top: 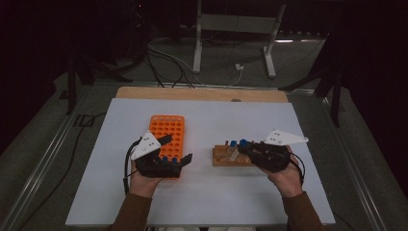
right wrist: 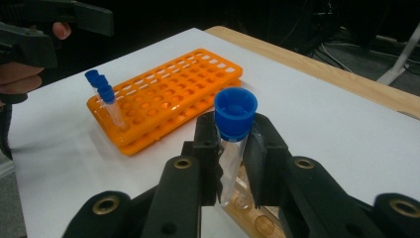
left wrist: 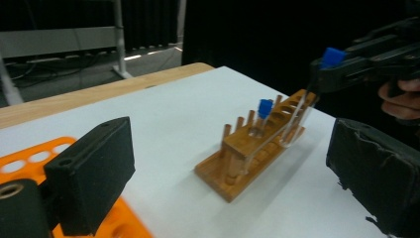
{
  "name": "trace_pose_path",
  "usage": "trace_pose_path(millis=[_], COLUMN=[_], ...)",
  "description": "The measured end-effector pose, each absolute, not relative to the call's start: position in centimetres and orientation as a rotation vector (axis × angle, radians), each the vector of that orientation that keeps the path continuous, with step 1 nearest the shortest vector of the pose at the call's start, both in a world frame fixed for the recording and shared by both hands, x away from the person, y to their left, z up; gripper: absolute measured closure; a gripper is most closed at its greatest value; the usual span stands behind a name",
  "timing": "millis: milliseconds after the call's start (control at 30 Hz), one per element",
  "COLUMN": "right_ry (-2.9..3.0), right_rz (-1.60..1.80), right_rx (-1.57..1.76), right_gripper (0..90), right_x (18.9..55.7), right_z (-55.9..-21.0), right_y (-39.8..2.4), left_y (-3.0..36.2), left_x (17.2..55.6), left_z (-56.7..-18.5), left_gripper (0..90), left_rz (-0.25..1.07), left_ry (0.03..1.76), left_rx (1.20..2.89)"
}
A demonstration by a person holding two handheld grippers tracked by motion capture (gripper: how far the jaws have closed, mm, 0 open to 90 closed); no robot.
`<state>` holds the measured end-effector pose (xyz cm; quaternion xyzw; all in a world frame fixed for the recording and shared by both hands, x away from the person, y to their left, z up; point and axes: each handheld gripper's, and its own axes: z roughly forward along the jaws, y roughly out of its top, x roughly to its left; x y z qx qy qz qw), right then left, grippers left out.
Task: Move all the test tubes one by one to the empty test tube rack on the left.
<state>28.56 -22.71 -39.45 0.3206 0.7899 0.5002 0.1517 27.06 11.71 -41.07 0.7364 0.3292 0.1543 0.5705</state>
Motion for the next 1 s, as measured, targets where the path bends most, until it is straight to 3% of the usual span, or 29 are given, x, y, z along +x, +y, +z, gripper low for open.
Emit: trace_pose_path(millis=[700,833,1000], right_ry=[2.368,2.381,2.398], right_rz=[1.449,1.477,1.487], right_rx=[0.838,0.826,0.816], right_gripper=[77.0,77.0,77.0], right_x=[28.3,28.2,28.0], right_z=[-39.4,-39.1,-39.1], right_y=[-18.4,-18.2,-18.0], left_y=[5.7,5.0,4.3], left_x=[26.5,26.3,26.4], left_z=[-42.5,-42.8,-43.2], left_gripper=[17.6,26.6,49.7], left_rz=[0.285,0.313,0.322], left_ry=[0.636,0.615,0.61], left_rx=[1.84,1.867,1.888])
